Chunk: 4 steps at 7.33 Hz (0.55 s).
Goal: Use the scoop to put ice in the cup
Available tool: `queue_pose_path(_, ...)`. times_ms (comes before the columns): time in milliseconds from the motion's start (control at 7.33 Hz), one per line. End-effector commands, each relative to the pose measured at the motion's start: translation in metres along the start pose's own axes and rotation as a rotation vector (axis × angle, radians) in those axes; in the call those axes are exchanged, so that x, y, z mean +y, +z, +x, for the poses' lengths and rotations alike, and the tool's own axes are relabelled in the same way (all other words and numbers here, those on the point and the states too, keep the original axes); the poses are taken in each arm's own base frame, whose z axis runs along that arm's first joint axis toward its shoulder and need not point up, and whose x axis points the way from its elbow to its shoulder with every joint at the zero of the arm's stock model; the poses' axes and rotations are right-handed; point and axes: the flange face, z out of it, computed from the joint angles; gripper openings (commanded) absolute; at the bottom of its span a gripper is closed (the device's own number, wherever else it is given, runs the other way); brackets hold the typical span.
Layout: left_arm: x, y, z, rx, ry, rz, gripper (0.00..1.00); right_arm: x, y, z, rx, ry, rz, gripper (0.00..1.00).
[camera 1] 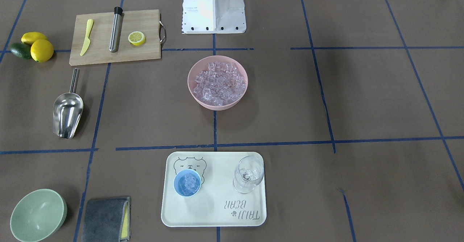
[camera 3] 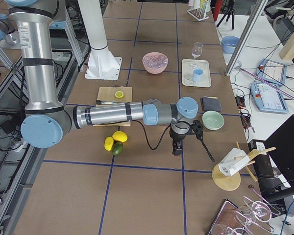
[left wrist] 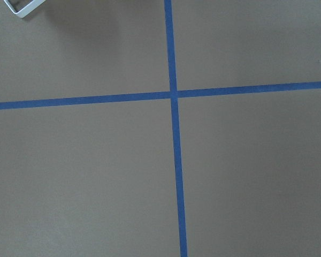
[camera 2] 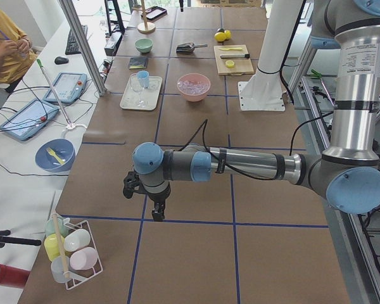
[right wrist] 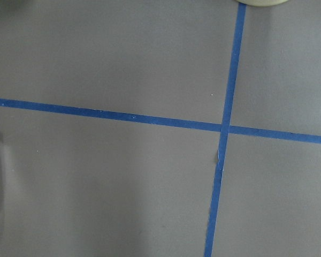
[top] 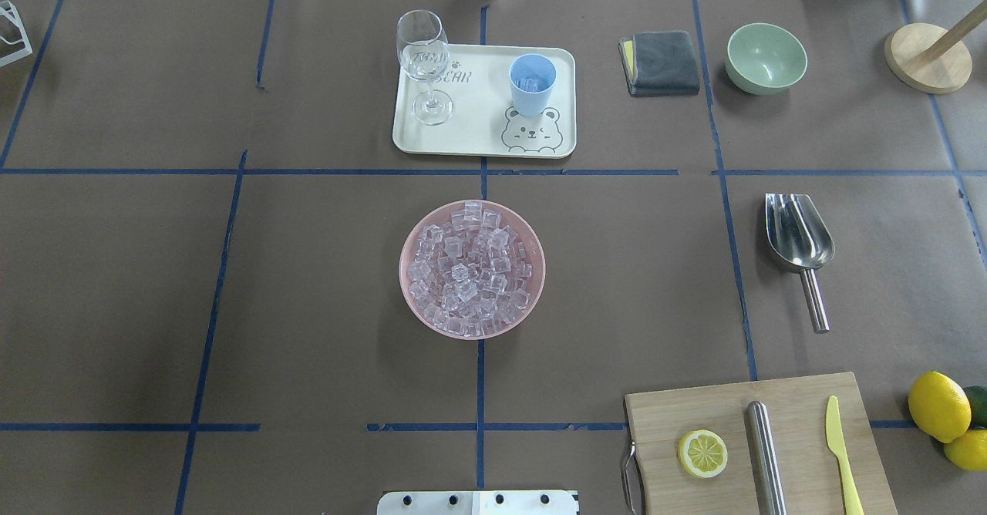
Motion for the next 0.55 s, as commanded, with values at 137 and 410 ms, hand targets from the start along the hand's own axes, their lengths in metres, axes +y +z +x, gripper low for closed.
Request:
queue_pose_path(137, 0.0, -0.001, -0.008, -0.019, -0.026, -0.025, 1.0, 0.0, 0.0, 0.001, 0.004, 0.0, 0.0, 1.0)
queue_pose_path(410, -0.008, -0.009, -0.001, -0.02, -0.01, -0.01, 1.0, 0.0, 0.002, 0.002, 0.002, 0.003, -0.003, 1.0)
